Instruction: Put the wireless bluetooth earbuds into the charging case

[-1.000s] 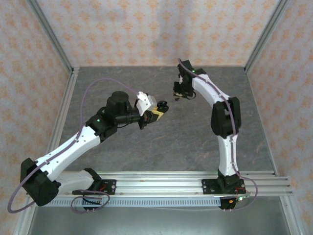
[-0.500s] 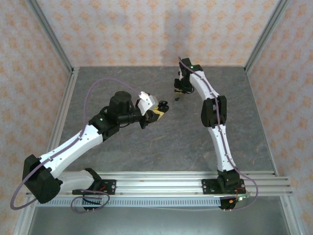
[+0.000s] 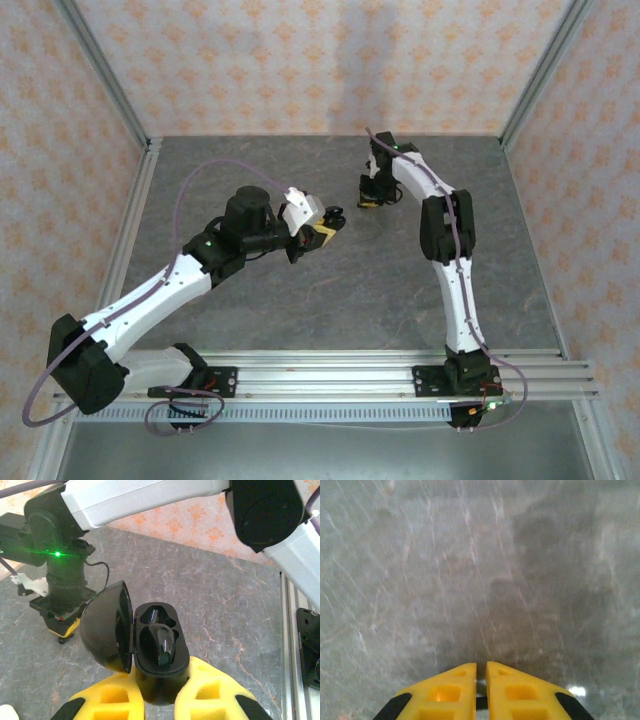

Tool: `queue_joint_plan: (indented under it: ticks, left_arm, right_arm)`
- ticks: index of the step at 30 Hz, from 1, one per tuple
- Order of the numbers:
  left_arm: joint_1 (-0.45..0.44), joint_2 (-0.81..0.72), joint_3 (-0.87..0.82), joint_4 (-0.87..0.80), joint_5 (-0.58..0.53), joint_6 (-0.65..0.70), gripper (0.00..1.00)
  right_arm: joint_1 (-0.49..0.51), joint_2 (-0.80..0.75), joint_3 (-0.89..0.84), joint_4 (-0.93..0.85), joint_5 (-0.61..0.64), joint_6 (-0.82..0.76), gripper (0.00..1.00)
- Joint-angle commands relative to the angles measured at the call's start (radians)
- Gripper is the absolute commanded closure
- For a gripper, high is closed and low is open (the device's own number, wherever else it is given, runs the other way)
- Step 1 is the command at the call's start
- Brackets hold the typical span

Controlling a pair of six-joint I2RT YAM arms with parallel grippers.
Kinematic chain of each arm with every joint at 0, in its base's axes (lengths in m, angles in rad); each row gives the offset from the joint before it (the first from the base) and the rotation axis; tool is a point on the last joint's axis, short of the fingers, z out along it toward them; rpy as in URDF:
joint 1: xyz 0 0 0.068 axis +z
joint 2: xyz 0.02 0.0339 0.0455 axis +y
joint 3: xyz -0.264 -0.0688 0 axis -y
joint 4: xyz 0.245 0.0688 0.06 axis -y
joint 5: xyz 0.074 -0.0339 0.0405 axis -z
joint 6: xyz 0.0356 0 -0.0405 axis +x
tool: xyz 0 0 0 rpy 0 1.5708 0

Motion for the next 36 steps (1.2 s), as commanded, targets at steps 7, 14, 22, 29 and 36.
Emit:
queue_joint_plan:
  ticks: [7, 14, 22, 29, 36]
  left_arm:
    - [0.000, -0.042, -0.017, 0.031, -0.026, 0.007, 1.00]
    - [-0.001, -0.033, -0.011, 0.028, -0.024, 0.008, 1.00]
    - [-0.001, -0.041, -0.026, 0.032, -0.035, 0.014, 1.00]
    - [-0.001, -0.044, -0.021, 0.013, -0.038, 0.030, 1.00]
    - [0.000, -0.051, -0.027, 0.008, -0.043, 0.038, 1.00]
  right_arm:
    - [0.012, -0.196, -0.310, 0.113, -0.196, 0.132, 0.84]
    - [0.008, -0.235, -0.257, 0.067, -0.145, 0.154, 0.83]
    - [0.004, -0.220, -0.255, 0.121, -0.048, 0.309, 0.65]
    - [0.007, -0.184, -0.232, 0.170, -0.022, 0.349, 0.63]
    - [0.034, -0.132, -0.147, 0.097, 0.032, 0.303, 0.63]
